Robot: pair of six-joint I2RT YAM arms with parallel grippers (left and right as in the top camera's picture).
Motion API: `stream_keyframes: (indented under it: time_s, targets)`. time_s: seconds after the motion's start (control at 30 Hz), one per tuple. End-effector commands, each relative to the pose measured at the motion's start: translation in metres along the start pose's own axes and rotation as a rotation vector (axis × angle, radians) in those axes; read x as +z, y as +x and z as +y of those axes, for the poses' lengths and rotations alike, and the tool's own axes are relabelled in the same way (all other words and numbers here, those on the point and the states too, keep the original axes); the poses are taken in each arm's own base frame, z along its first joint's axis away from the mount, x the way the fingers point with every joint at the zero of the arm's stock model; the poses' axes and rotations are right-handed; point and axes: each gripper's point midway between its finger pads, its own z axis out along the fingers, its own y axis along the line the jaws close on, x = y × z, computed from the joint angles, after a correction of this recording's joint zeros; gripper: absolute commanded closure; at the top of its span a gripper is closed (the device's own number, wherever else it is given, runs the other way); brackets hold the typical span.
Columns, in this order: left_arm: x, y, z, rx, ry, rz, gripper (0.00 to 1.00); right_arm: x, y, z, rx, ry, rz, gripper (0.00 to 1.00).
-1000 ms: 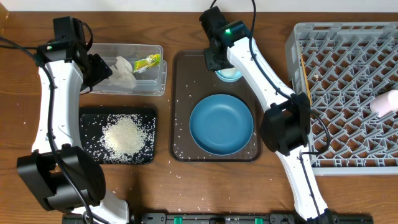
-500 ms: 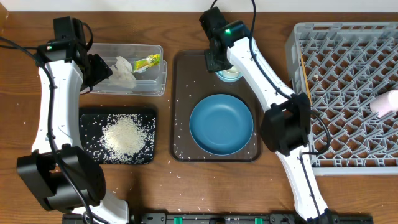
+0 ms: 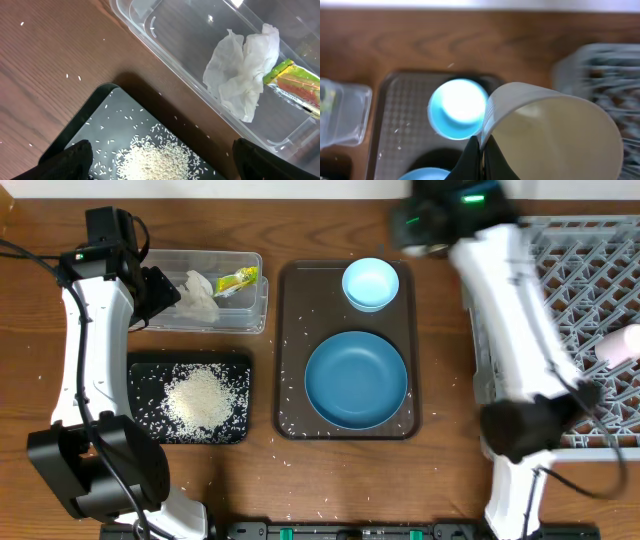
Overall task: Sort waste into correct bins and load items into the dishwasher rack
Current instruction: 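Lift the white cup and carry it to the dish rack, then lower the white cup into the rack's upper right area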
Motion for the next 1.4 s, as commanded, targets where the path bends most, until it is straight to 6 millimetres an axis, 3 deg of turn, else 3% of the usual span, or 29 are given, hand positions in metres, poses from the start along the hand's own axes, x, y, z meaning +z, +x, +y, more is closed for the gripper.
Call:
stream_keyframes:
  time_s: [0.0,0.27,0.43,0.57,0.7,0.97,1.17,1.37]
  targets:
    - [-0.007,0.0,0.003,-0.014,0.004,-0.011,0.08,-0.03,-0.013,-0.047,0.028,-0.026,-0.035,0.99]
    - [-0.007,0.0,0.003,-0.014,0.003,-0.011,0.08,-0.046,-0.012,-0.162,0.158,-0.176,-0.032,0.99]
    - [-0.007,0.0,0.003,-0.014,0.003,-0.011,0.08,-0.055,-0.012,-0.213,0.188,-0.335,-0.105,0.99]
    - [-0.007,0.0,0.003,-0.014,0.004,-0.011,0.08,-0.045,-0.008,-0.256,0.269,-0.362,-0.135,0.99]
    - [-0.007,0.0,0.003,-0.014,0.004,-0.011,0.08,-0.021,-0.01,-0.29,0.297,-0.387,-0.181,0.99]
    - [-0.007,0.0,0.003,-0.014,0.003,-0.011,0.08,0.026,-0.023,-0.319,0.258,-0.539,-0.304,0.99]
    - [-0.007,0.0,0.003,-0.014,0.003,-0.011,0.08,0.065,-0.016,-0.334,0.332,-0.634,-0.311,0.99]
    - [-0.007,0.0,0.003,-0.014,0.003,-0.011,0.08,0.088,0.0,-0.356,0.469,-0.657,-0.277,0.99]
